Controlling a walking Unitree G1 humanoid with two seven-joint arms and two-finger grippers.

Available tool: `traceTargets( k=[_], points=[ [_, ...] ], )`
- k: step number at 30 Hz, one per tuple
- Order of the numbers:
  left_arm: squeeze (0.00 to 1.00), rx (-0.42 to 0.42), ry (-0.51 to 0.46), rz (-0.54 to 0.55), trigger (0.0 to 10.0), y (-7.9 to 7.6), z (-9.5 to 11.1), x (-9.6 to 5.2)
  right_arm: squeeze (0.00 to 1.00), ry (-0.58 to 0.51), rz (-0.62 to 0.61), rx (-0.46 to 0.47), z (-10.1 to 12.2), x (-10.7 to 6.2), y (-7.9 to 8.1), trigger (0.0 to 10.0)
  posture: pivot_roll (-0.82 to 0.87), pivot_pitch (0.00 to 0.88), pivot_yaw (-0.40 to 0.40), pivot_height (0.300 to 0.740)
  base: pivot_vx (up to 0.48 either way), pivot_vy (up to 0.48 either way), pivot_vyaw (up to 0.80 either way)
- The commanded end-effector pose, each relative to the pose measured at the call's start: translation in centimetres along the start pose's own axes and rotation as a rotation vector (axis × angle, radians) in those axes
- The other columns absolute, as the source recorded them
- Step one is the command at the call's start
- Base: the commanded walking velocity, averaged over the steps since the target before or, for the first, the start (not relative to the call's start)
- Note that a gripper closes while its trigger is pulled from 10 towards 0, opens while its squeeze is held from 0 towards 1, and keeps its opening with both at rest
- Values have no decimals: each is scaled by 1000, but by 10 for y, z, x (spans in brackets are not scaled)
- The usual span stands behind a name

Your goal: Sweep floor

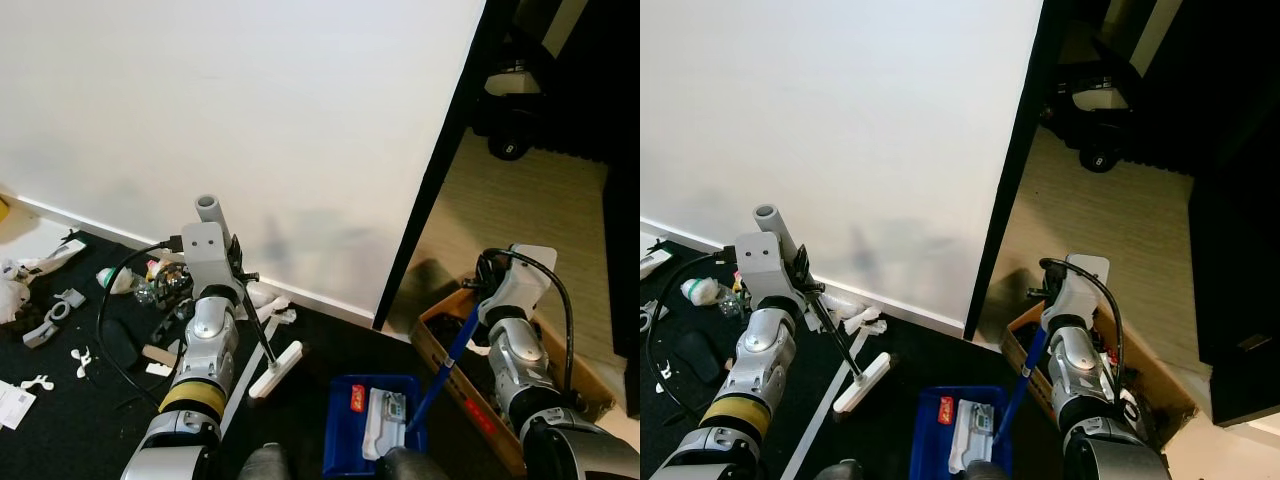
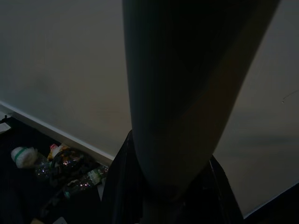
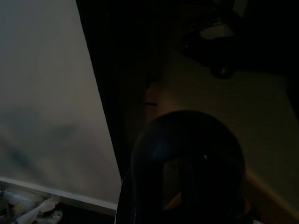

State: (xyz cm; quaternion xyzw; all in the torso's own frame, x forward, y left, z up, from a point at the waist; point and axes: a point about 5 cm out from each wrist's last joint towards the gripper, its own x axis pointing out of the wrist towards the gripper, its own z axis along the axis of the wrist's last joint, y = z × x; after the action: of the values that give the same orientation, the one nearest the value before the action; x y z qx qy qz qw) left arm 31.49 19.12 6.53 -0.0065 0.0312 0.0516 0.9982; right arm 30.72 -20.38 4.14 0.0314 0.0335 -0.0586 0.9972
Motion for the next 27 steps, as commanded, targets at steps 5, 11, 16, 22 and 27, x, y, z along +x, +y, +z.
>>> traceTargets(
  k=[5,11,16,22,27],
  points=[
    [0,11,-5,-5,10000,1,1,-1,0,-11,12,26,4,3,2,10000,32,50,-33,740,0,0,0],
    [0,17,-4,-6,10000,2,2,0,0,-52,49,23,17,12,8,10000,30,48,-28,740,0,0,0],
    [0,21,-6,-8,10000,2,3,1,0,-114,69,33,41,26,12,10000,31,47,-27,740,0,0,0],
    [0,24,-7,-9,10000,2,3,0,0,-172,92,52,62,36,16,10000,29,46,-27,740,0,0,0],
    [0,24,-4,-7,10000,2,2,0,0,-225,123,60,86,46,19,10000,24,41,-28,740,0,0,0]
  ],
)
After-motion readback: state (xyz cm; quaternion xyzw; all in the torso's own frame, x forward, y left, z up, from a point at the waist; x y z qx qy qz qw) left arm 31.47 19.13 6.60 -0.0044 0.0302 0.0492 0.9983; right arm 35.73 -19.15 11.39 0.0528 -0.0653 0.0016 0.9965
